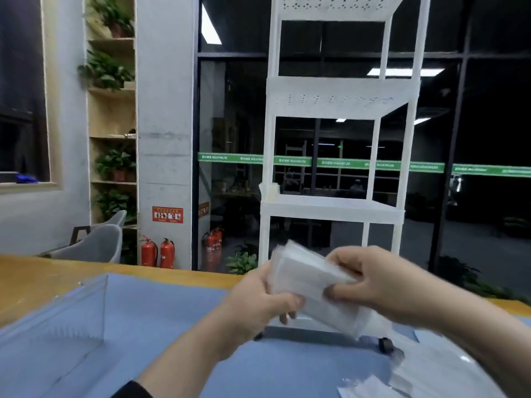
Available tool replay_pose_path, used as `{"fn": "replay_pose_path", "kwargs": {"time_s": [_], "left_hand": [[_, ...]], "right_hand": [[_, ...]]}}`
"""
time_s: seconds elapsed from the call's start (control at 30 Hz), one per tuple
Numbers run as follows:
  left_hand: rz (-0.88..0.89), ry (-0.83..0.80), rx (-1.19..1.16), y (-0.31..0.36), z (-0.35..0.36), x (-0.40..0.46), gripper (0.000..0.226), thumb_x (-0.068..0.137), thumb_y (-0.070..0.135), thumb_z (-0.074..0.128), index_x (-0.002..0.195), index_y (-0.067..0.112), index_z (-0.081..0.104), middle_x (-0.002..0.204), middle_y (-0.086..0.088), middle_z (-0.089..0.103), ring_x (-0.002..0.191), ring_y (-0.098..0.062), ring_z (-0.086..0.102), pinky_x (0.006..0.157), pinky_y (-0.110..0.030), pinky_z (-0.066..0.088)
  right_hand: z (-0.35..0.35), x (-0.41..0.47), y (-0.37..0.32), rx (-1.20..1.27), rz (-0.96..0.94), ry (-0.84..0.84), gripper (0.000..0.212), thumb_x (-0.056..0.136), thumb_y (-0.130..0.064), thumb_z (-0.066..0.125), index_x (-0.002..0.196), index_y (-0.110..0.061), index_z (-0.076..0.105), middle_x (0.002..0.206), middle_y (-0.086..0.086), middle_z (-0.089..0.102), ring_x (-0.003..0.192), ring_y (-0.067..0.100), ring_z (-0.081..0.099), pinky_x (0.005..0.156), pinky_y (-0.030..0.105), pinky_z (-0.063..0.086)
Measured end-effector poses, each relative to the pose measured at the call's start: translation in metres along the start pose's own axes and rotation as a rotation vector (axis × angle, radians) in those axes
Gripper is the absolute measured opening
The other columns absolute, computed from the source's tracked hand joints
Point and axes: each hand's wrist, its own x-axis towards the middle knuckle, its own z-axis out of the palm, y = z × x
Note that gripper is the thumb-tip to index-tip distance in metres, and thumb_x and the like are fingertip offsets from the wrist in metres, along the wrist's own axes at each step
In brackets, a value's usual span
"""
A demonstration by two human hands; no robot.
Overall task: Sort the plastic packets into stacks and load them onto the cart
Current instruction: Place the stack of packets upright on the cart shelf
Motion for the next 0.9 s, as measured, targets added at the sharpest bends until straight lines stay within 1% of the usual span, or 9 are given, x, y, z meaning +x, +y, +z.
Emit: {"fn": "replay_pose_path", "kwargs": {"time_s": [0.07, 0.2, 0.27, 0.37, 0.43, 0.6, 0.7, 0.8, 0.9], "left_hand": [[0.016, 0.011, 0.031, 0.006, -0.007, 0.029, 0.038, 0.074, 0.017, 0.074, 0.11, 0.012, 0.065, 0.083, -0.004, 0.069, 0.076, -0.017, 0.064, 0.074, -0.033, 0.055], [0.045, -0.045, 0.097, 0.028, -0.037, 0.079, 0.047, 0.082, 0.039, 0.078, 0.124, 0.026, 0.06, 0.105, 0.004, 0.076, 0.094, -0.012, 0.071, 0.082, -0.03, 0.057], [0.108, 0.114, 0.116, 0.041, -0.062, 0.093, 0.044, 0.084, 0.056, 0.064, 0.117, 0.028, 0.065, 0.101, -0.001, 0.076, 0.094, -0.019, 0.072, 0.084, -0.038, 0.058], [0.086, 0.521, 0.035, 0.053, -0.104, 0.117, 0.025, 0.098, 0.035, 0.057, 0.092, 0.015, 0.071, 0.082, -0.009, 0.072, 0.083, -0.031, 0.068, 0.076, -0.043, 0.056], [-0.046, 0.63, 0.058, 0.06, -0.127, 0.139, 0.02, 0.103, 0.026, 0.054, 0.093, 0.019, 0.07, 0.084, -0.005, 0.072, 0.085, -0.027, 0.069, 0.077, -0.039, 0.057], [-0.296, 0.452, 0.124, 0.065, -0.156, 0.195, 0.016, 0.105, 0.037, 0.051, 0.118, 0.036, 0.059, 0.115, 0.009, 0.066, 0.107, -0.014, 0.064, 0.099, -0.048, 0.054], [-0.365, 0.327, 0.148, 0.082, -0.155, 0.216, 0.034, 0.108, 0.035, 0.045, 0.141, 0.031, 0.051, 0.133, 0.007, 0.059, 0.112, -0.015, 0.058, 0.103, -0.041, 0.05], [-0.442, 0.191, 0.171, 0.092, -0.156, 0.233, 0.044, 0.11, 0.031, 0.042, 0.153, 0.025, 0.042, 0.145, 0.003, 0.05, 0.12, -0.021, 0.054, 0.099, -0.033, 0.045], [-0.5, 0.128, 0.134, 0.085, -0.161, 0.243, 0.048, 0.108, 0.03, 0.045, 0.156, 0.024, 0.037, 0.15, -0.003, 0.049, 0.128, -0.023, 0.054, 0.109, -0.04, 0.046]], "right_hand": [[-0.015, 0.026, 0.003, -0.006, -0.02, -0.006, 0.011, 0.084, -0.039, 0.075, 0.092, -0.033, 0.069, 0.086, -0.008, 0.074, 0.081, 0.023, 0.069, 0.078, 0.046, 0.056], [-0.055, 0.078, 0.006, -0.029, 0.006, 0.068, 0.014, 0.081, -0.039, 0.077, 0.09, -0.03, 0.071, 0.078, -0.006, 0.072, 0.065, 0.013, 0.064, 0.059, 0.03, 0.05], [-0.085, 0.098, 0.004, 0.007, 0.033, 0.131, 0.013, 0.081, -0.037, 0.078, 0.089, -0.029, 0.073, 0.076, -0.006, 0.073, 0.067, 0.015, 0.068, 0.065, 0.035, 0.053], [-0.122, 0.132, 0.004, 0.125, 0.125, 0.232, 0.011, 0.083, -0.033, 0.079, 0.085, -0.023, 0.075, 0.072, -0.005, 0.074, 0.064, 0.019, 0.067, 0.067, 0.034, 0.049], [-0.134, 0.161, 0.005, 0.097, 0.193, 0.243, 0.023, 0.083, -0.039, 0.078, 0.081, -0.017, 0.072, 0.061, -0.005, 0.067, 0.052, 0.018, 0.052, 0.055, 0.03, 0.039], [-0.134, 0.226, 0.001, 0.092, 0.431, 0.258, 0.03, 0.088, -0.026, 0.07, 0.074, -0.002, 0.058, 0.055, 0.003, 0.047, 0.048, 0.02, 0.038, 0.045, 0.025, 0.027], [-0.125, 0.255, -0.003, 0.106, 0.533, 0.235, 0.029, 0.085, -0.011, 0.063, 0.066, -0.006, 0.042, 0.06, 0.009, 0.041, 0.051, 0.022, 0.036, 0.05, 0.027, 0.026], [-0.112, 0.274, -0.009, 0.048, 0.622, 0.198, 0.021, 0.085, -0.013, 0.062, 0.071, -0.008, 0.046, 0.066, 0.008, 0.049, 0.056, 0.024, 0.045, 0.049, 0.026, 0.029], [-0.096, 0.281, -0.009, -0.031, 0.586, 0.22, 0.023, 0.088, -0.016, 0.061, 0.072, -0.01, 0.046, 0.068, 0.005, 0.047, 0.062, 0.026, 0.046, 0.05, 0.027, 0.029]]}}
